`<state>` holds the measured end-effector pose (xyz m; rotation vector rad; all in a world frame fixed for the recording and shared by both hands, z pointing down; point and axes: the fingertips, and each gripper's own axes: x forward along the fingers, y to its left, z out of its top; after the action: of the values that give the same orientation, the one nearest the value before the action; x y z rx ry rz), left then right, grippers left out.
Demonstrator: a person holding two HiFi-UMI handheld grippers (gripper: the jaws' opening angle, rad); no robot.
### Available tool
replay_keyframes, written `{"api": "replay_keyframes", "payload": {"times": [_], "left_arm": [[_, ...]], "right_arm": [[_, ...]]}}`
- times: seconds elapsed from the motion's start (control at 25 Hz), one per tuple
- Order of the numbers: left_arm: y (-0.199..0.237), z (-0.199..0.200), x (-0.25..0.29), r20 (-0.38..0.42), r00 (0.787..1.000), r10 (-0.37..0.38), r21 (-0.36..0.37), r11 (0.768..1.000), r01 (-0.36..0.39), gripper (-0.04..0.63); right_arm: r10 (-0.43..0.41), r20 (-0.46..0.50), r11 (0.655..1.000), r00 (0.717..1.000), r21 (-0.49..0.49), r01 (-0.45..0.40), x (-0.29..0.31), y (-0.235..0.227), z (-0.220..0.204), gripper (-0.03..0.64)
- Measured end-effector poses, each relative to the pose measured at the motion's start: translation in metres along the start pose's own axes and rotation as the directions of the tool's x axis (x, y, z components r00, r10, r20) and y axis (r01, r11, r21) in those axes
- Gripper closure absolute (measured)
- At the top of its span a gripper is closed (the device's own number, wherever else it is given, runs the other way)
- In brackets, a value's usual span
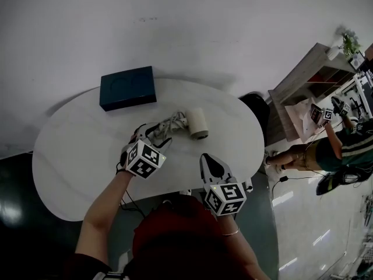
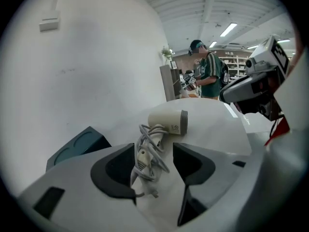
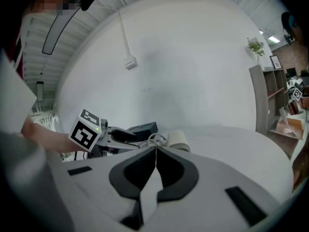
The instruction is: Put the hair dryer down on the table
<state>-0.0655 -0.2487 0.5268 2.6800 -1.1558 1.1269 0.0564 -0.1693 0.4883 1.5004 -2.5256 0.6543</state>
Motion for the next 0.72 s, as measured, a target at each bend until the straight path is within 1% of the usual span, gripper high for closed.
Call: {"api": "replay_keyframes", "payload": {"times": [0.16, 0.24, 0.32, 0.4, 0.44, 0.56, 0.72], "left_arm": [[0.002, -0.004, -0.015, 0.029, 0.999, 0.033, -0.075, 0.997, -0.031, 0.348], [0.005, -0.005, -0.023, 0.053, 0.997, 0.063, -0.134, 0.989, -0.055, 0.371], [0.009, -0.006, -0.033, 0.079, 0.993, 0.088, -0.228, 0.971, -0.068, 0.388], [0.010, -0.009, -0.042, 0.096, 0.989, 0.108, -0.321, 0.944, -0.072, 0.394], [0.011, -0.011, -0.047, 0.102, 0.987, 0.121, -0.353, 0.932, -0.078, 0.402], [0.013, -0.015, -0.061, 0.110, 0.980, 0.165, -0.402, 0.909, -0.108, 0.438], [0.015, -0.021, -0.078, 0.114, 0.971, 0.208, -0.423, 0.895, -0.142, 0.477]], "right_arm": [[0.016, 0.002, 1.000, 1.000, -0.010, -0.016, -0.001, 0.011, -0.002, 0.601], [0.023, 0.002, 1.000, 1.000, -0.014, -0.023, -0.001, 0.016, -0.003, 0.601], [0.030, 0.001, 0.999, 1.000, -0.017, -0.029, -0.001, 0.021, -0.004, 0.601], [0.038, 0.000, 0.999, 0.999, -0.022, -0.038, -0.001, 0.027, -0.005, 0.601], [0.043, 0.000, 0.999, 0.999, -0.024, -0.043, -0.001, 0.029, -0.005, 0.601], [0.059, -0.002, 0.998, 0.998, -0.030, -0.059, -0.001, 0.038, -0.006, 0.601], [0.075, -0.002, 0.997, 0.997, -0.036, -0.075, 0.000, 0.049, -0.007, 0.601]]}}
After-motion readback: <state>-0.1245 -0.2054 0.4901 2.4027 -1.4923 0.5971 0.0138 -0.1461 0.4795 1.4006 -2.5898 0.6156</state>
